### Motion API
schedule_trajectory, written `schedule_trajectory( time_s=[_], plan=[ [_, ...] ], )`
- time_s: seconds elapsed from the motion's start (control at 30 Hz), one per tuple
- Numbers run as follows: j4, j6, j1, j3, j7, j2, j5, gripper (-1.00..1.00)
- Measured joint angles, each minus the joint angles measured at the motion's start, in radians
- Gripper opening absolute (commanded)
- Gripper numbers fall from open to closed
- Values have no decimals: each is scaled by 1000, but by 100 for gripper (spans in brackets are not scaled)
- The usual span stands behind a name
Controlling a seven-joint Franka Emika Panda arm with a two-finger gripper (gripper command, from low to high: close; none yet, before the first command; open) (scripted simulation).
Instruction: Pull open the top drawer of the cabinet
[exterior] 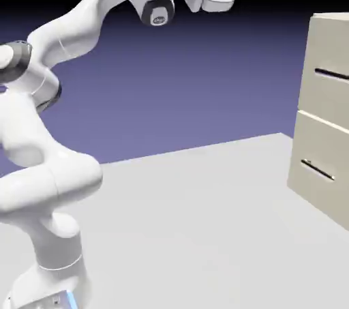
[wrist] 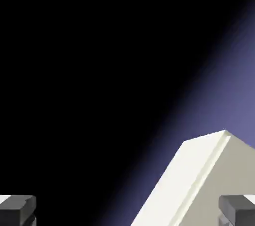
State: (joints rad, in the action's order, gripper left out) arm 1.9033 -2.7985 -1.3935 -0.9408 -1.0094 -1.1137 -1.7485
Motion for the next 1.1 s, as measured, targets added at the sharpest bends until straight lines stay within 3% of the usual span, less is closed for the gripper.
schedule_trajectory(
  time_s=[0.7,0.97,1.0,1.1],
  plan=[
    [-474,123,-733,-490,-141,-283,-910,0],
    [-764,28,-922,-510,-267,-305,-841,0],
    [-793,18,-940,-512,-280,-307,-834,-100],
    [-757,31,-918,-508,-264,-307,-846,-100]
  ],
)
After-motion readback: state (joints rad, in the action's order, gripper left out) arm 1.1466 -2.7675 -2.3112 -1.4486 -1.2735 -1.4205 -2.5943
